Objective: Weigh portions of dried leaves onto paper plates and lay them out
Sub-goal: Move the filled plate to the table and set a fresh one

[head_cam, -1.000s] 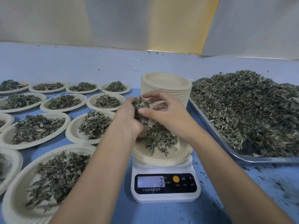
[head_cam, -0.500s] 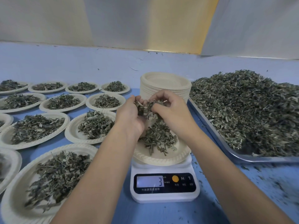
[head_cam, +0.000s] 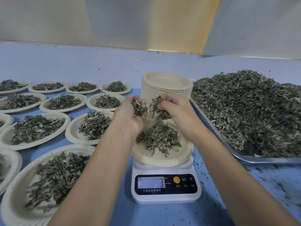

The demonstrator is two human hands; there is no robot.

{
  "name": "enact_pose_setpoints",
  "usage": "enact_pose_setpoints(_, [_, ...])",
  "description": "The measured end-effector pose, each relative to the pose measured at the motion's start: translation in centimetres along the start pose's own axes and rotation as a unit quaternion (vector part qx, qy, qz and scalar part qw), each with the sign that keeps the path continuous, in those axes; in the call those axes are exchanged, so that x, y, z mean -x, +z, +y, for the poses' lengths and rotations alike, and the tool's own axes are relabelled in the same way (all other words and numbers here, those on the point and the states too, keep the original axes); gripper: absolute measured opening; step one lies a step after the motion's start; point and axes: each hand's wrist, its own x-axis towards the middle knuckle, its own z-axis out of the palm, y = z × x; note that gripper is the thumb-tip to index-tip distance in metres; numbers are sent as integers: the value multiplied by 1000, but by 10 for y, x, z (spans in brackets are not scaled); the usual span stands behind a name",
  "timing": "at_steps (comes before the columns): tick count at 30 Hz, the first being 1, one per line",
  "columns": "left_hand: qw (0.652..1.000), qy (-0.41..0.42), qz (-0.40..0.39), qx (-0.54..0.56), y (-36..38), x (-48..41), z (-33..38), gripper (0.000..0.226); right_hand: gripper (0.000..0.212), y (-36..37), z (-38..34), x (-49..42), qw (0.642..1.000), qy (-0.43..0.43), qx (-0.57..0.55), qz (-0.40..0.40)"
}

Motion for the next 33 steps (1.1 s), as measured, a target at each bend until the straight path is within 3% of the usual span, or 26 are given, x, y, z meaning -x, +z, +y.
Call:
enact_pose_setpoints(4, [1000, -8, 4, 27, -2, 1, 1, 32, 33, -2, 2, 0, 1000, -9, 4, 2])
enact_pose_setpoints(9, [1000, -10, 4, 21, -5, -1, 3, 32, 23, -2, 2, 1, 999, -15, 50, 8])
enact_pose_setpoints(14, [999, -15, 6, 32, -6, -2, 3, 32, 32, -3, 2, 2, 999, -13, 49, -10])
enact_pose_setpoints(17, [999, -20, 6, 34, -6, -2, 3, 32, 50, -1, 2, 1, 999, -10, 45, -23])
enact_pose_setpoints(21, [999, -21, 8, 36, -7, -3, 3, 31, 34, -4, 3, 2, 998, -18, 56, -36])
enact_pose_setpoints(33, [999, -23, 9, 42, -7, -2, 3, 31, 40, -4, 4, 1, 999, -3, -2, -33])
